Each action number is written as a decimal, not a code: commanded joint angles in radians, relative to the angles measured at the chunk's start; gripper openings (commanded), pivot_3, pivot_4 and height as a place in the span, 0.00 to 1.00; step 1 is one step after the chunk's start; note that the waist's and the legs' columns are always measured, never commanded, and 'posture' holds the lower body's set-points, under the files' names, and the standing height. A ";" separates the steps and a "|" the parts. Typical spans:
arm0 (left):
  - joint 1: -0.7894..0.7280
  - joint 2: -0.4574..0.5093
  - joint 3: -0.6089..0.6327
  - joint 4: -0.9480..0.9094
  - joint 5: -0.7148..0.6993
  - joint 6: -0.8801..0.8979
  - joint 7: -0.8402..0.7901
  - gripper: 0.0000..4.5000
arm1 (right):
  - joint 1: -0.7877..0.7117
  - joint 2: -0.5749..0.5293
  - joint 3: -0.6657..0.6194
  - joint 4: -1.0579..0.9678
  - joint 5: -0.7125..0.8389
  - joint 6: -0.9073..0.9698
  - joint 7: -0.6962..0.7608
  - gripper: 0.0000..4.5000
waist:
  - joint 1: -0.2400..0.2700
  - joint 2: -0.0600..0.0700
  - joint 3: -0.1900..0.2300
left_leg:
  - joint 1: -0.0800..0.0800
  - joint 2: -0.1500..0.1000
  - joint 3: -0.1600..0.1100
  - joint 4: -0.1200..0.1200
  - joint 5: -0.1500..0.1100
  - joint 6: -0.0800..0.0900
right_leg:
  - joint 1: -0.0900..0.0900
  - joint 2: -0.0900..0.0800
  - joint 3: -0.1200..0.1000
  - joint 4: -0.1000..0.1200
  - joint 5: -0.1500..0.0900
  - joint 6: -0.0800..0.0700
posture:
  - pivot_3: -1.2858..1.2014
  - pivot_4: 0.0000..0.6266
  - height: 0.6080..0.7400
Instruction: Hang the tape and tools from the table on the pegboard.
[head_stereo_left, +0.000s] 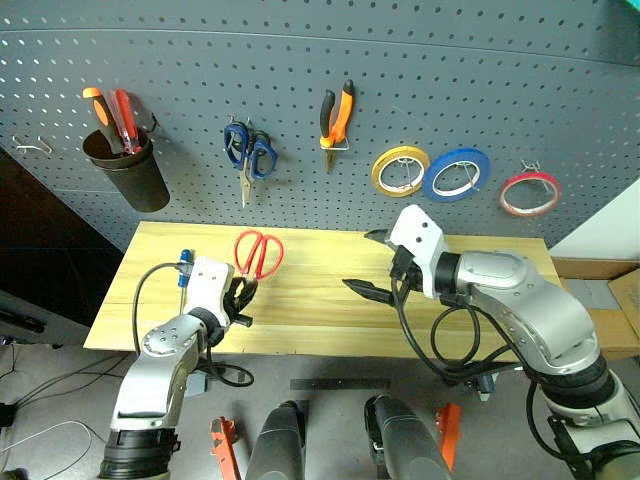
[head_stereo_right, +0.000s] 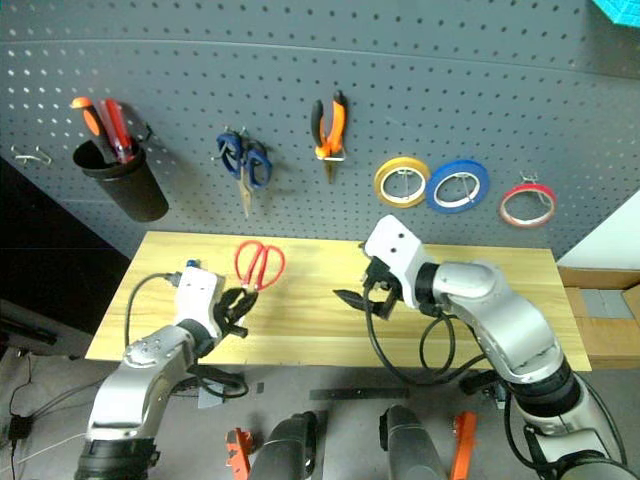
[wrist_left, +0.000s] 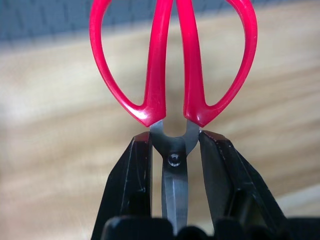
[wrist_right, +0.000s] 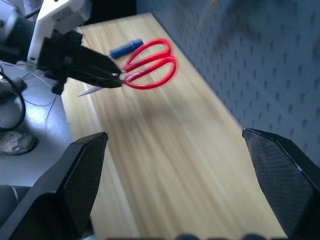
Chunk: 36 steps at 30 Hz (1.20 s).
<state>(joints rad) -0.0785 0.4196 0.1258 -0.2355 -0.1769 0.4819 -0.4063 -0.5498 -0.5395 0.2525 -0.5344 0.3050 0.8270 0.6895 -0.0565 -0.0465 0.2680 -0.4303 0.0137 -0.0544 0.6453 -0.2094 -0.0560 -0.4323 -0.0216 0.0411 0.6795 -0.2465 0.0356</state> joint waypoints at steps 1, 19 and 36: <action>0.029 0.028 0.033 -0.093 0.051 -0.195 0.011 0.24 | 0.013 -0.018 -0.043 -0.038 0.006 -0.119 0.039 1.00 | 0.000 0.000 0.000 | 0.000 0.000 0.000 0.000 0.000 0.000 | 0.000 0.000 0.000 0.000 0.000 0.000 | 0.49 0.40 1.00; -0.152 0.045 0.069 -0.087 0.191 -0.381 0.137 0.24 | -0.057 0.000 -0.089 0.080 0.047 -0.227 0.087 1.00 | 0.003 0.000 0.000 | 0.000 -0.001 0.000 0.001 0.000 0.000 | 0.002 0.001 0.000 -0.001 0.000 0.000 | 0.50 0.38 1.00; -0.310 0.069 -0.015 0.157 0.210 -0.369 0.064 0.24 | -0.097 0.032 -0.093 0.101 0.040 -0.236 0.062 1.00 | 0.000 0.000 0.000 | 0.000 -0.001 -0.001 0.000 0.000 0.000 | 0.001 0.001 -0.001 0.000 0.000 0.000 | 0.49 0.39 1.00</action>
<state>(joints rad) -0.3615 0.4771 0.1170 -0.0737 0.0242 0.1309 -0.3410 -0.6164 -0.5214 0.1940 -0.4164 0.3361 0.6179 0.7624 -0.0562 -0.0466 0.2680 -0.4302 0.0130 -0.0552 0.6455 -0.2095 -0.0559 -0.4309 -0.0207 0.0403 0.6790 -0.2465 0.0357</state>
